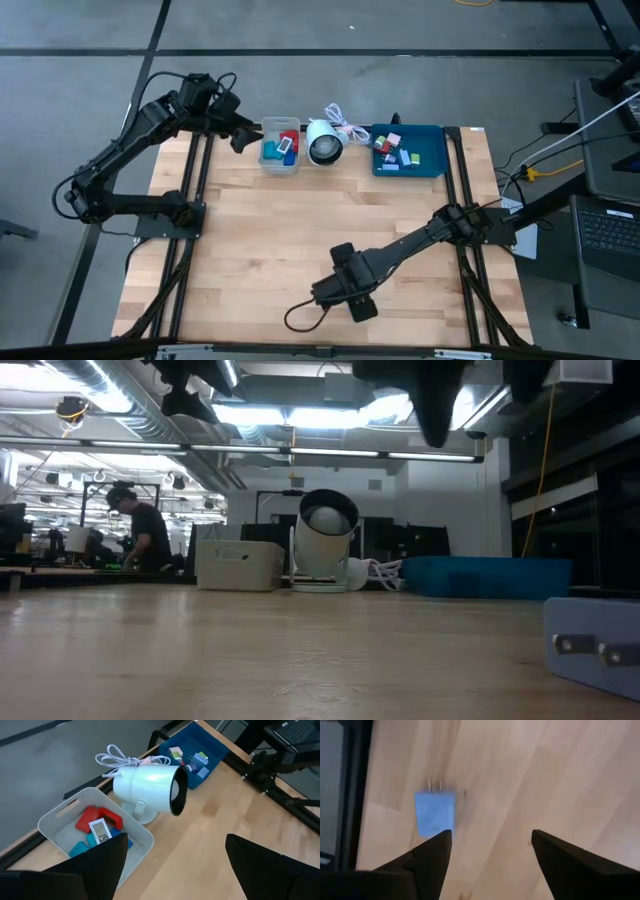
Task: Pick & Place Office items
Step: Put the light purple charger adapter into the blue bin
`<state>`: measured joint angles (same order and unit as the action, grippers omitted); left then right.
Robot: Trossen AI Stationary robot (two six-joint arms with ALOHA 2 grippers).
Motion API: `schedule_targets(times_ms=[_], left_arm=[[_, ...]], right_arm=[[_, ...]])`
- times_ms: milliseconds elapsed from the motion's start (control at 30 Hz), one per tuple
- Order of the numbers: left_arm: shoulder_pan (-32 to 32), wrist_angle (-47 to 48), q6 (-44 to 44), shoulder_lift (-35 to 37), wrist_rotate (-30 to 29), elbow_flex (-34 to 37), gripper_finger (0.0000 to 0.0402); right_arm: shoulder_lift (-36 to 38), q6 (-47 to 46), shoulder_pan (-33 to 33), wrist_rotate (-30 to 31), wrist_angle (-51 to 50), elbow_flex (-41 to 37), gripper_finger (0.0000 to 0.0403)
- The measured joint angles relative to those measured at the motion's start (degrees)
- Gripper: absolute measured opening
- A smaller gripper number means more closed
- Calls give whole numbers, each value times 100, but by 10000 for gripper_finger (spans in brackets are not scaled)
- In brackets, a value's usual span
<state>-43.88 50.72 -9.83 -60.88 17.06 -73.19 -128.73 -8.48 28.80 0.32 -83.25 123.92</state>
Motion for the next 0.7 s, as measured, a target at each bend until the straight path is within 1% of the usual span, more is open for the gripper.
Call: schedule_targets(times_ms=[200,300,467,567,700], left_arm=[[58,2,-219,2,-6,0,331],[116,4,-109,2,42,0,331],[279,12,7,2,107,0,331],[386,17,51,4,108,0,331],[457,24,146,4,105,0,331]], right_arm=[[7,-40,233,-38,617,-99,285],[7,-323,311,-134,586,-342,285],[-2,-416,468,-160,598,-822,285],[7,-628,560,-299,864,-968,285],[4,-780,649,-270,1073,-1095,285]])
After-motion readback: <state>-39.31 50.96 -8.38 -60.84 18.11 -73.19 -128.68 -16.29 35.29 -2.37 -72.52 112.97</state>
